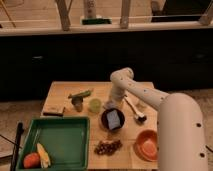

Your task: Place towel in tray

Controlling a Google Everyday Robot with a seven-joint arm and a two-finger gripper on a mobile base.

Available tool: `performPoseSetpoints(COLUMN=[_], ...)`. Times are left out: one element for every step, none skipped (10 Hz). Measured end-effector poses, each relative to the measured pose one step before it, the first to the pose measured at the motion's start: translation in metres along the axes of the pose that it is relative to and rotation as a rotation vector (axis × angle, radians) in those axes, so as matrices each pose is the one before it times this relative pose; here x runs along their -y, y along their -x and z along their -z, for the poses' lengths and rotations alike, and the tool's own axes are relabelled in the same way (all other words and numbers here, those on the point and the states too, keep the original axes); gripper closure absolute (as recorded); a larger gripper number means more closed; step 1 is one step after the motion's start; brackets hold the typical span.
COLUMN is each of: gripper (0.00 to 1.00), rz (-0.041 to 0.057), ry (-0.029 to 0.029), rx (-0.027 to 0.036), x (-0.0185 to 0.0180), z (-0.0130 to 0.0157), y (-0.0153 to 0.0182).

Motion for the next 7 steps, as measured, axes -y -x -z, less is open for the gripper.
performPoseSetpoints(gripper=[0.98, 1.0, 1.0, 1.0, 1.0, 1.0, 1.0], rz=[0.00398, -0.00057, -0.00119, 0.01199, 0.00805, 0.00572, 0.00227], ry=[-0.00312, 0.00506, 0.00255, 0.00474, -0.00265, -0.00727, -0.00838], rx=[-0.00435, -0.00019, 0.00245, 0.00067, -0.00119, -0.0039, -0.002], x=[0.00205, -0.00169, -0.00162, 0.00056, 0.0023, 0.00203, 0.00178], z=[0.00122, 0.00042, 0.00084, 0.00403, 0.00738, 0.00961, 0.00714], y=[0.00011, -0.00044, -0.00109, 0.00035, 0.00045, -0.00022, -0.0001])
